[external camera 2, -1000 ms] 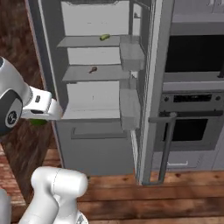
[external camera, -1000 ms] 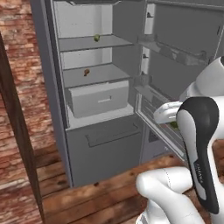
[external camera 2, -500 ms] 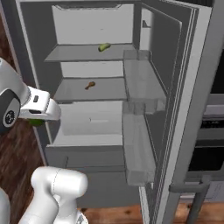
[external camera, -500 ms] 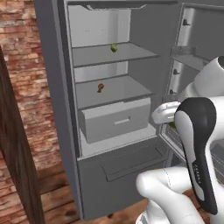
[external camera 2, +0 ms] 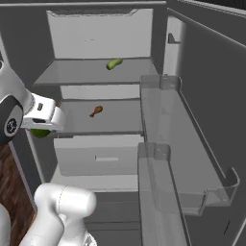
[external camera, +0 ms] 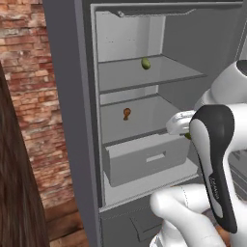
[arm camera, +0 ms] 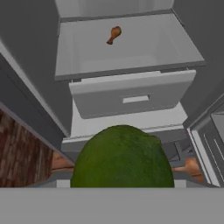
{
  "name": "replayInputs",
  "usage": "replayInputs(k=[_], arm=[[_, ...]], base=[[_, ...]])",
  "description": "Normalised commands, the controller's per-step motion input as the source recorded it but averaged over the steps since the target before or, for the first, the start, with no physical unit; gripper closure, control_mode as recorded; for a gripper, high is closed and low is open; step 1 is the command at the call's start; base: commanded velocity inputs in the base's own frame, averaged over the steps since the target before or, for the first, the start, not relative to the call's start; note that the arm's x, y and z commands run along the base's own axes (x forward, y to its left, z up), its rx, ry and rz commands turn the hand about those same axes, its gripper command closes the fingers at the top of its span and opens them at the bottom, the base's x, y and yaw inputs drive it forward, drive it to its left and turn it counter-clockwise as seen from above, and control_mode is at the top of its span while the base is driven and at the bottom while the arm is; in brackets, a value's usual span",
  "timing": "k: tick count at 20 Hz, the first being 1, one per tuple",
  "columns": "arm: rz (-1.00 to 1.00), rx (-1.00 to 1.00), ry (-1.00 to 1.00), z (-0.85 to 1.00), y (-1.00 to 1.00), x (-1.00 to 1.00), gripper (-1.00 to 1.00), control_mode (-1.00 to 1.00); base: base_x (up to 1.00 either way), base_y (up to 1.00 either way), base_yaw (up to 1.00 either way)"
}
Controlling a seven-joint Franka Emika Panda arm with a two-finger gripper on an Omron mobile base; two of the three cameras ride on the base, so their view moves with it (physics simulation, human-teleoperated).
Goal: Transport the chicken drumstick and lime to the fridge. Place the chicken drumstick on the rack containing meat and place the lime on the rack containing the vegetable, ensuring meats and vegetables are on different racks.
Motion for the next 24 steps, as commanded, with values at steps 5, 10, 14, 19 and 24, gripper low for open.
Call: replayInputs(k=[5,10,14,19,24], arm=[[0.0,0.0,0.0,0.0,0.0,0.0,1.0,1.0],[0.0,0.0,0.0,0.0,0.0,0.0,1.0,1.0],[0.0,0.0,-0.2,0.51,0.0,-0.27,1.0,-1.0],[0.0,0.0,-0.37,0.72,0.0,-0.21,1.0,-1.0],[0.0,0.01,-0.14,0.52,-0.08,0.23,1.0,-1.0]], base=[[0.99,0.0,0.0],[0.5,-0.02,0.0],[0.0,0.0,0.0],[0.0,0.0,0.0],[0.0,0.0,0.0]])
